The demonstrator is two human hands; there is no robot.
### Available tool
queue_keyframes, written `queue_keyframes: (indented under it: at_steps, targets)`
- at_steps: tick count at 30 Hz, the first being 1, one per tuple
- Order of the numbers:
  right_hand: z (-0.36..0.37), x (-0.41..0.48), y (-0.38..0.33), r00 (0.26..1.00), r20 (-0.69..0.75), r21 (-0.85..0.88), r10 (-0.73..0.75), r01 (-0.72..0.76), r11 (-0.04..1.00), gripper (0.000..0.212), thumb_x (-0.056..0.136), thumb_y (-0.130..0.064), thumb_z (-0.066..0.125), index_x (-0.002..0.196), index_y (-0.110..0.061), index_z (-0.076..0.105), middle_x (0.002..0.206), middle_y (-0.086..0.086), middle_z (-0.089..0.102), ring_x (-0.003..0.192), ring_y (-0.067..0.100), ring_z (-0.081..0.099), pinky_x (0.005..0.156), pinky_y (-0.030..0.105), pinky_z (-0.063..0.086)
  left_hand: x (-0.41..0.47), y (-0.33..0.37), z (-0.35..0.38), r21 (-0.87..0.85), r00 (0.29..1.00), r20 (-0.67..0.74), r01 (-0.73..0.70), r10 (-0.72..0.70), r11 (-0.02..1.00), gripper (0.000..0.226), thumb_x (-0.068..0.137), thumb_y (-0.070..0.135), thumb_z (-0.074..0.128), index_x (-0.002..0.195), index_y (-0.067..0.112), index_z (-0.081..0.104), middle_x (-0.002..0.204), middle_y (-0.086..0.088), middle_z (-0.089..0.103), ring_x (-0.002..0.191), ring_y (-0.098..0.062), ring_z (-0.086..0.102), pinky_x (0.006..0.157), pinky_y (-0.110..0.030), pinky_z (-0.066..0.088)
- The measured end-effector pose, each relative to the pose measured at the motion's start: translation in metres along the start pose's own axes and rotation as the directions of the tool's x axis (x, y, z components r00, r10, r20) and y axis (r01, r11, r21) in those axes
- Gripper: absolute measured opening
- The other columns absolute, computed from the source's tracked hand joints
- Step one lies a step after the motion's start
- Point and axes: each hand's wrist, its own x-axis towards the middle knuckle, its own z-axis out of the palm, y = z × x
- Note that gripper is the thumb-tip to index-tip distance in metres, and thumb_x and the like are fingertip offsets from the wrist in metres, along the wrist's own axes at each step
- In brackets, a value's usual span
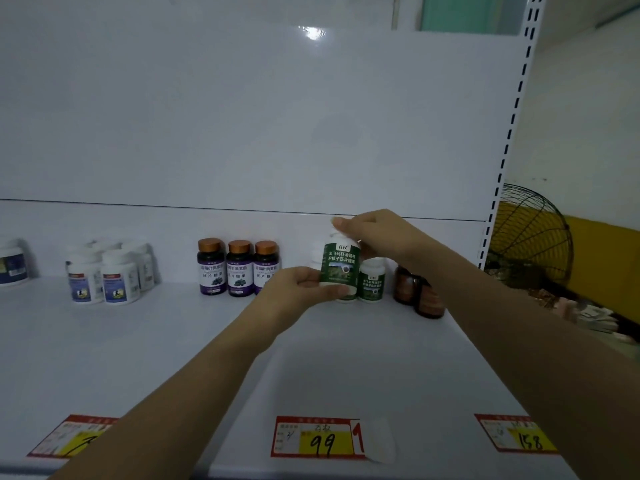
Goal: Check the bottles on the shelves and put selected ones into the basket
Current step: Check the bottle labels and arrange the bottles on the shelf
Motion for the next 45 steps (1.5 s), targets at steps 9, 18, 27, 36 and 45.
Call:
queue_keyframes:
  at_steps: [9, 18, 27, 36, 45]
  targets:
    - [0.001, -0.002, 0.0, 0.997, -0.042, 0.038, -0.059, 0.06, 0.997, 0.056, 0.085, -0.058, 0.058, 0.094, -0.004, 0.071, 0.087, 0.005, 0.075, 0.083, 0.017, 0.072, 0.09, 0.036, 0.054, -0.001, 0.005, 0.002, -0.052, 0.999, 0.024, -0.044, 0.045, 0.998, 0.013, 0.078, 0.021, 0.074, 0.083, 0.029, 0.066, 0.073, 0.018, 0.072, 0.069, 0.011, 0.065, 0.059, -0.002, 0.044]
    - [0.002, 0.001, 0.008, 0.997, -0.047, 0.046, -0.053, 0.055, 0.997, 0.06, 0.083, -0.06, 0.059, 0.09, -0.001, 0.071, 0.084, 0.008, 0.074, 0.083, 0.021, 0.072, 0.089, 0.041, 0.055, -0.002, 0.006, 0.002, 0.001, 0.999, 0.045, -0.01, 0.01, 1.0, 0.023, 0.073, 0.035, 0.075, 0.093, 0.027, 0.068, 0.093, 0.009, 0.074, 0.095, -0.007, 0.066, 0.09, -0.024, 0.049]
    - [-0.003, -0.003, -0.002, 0.997, 0.014, 0.043, -0.081, 0.08, 0.996, 0.053, 0.081, -0.06, 0.06, 0.092, -0.01, 0.074, 0.092, -0.003, 0.074, 0.091, 0.015, 0.069, 0.082, 0.03, 0.058, -0.005, 0.009, 0.001, 0.029, 0.999, 0.018, -0.035, 0.035, 0.999, 0.025, 0.074, 0.032, 0.076, 0.096, 0.029, 0.066, 0.09, 0.014, 0.073, 0.083, 0.007, 0.066, 0.064, -0.005, 0.043]
    - [-0.018, -0.011, -0.011, 0.988, 0.071, 0.273, -0.138, 0.114, 0.955, 0.023, 0.091, -0.024, 0.062, 0.111, -0.016, 0.07, 0.108, 0.0, 0.071, 0.101, 0.016, 0.067, 0.085, 0.027, 0.056, -0.005, 0.012, -0.006, -0.004, 0.996, 0.069, -0.064, 0.064, 0.998, 0.039, 0.075, 0.029, 0.076, 0.112, 0.021, 0.064, 0.1, 0.008, 0.073, 0.096, -0.004, 0.067, 0.086, -0.018, 0.048]
    - [-0.012, -0.008, -0.029, 0.992, 0.033, 0.118, -0.119, 0.114, 0.986, 0.026, 0.088, -0.037, 0.065, 0.105, -0.019, 0.071, 0.1, 0.0, 0.071, 0.087, 0.014, 0.068, 0.079, 0.026, 0.059, -0.004, 0.004, -0.003, -0.017, 0.97, -0.217, -0.117, 0.11, 0.993, 0.048, 0.069, 0.017, 0.082, 0.109, 0.015, 0.055, 0.097, 0.004, 0.069, 0.081, -0.002, 0.064, 0.054, -0.004, 0.046]
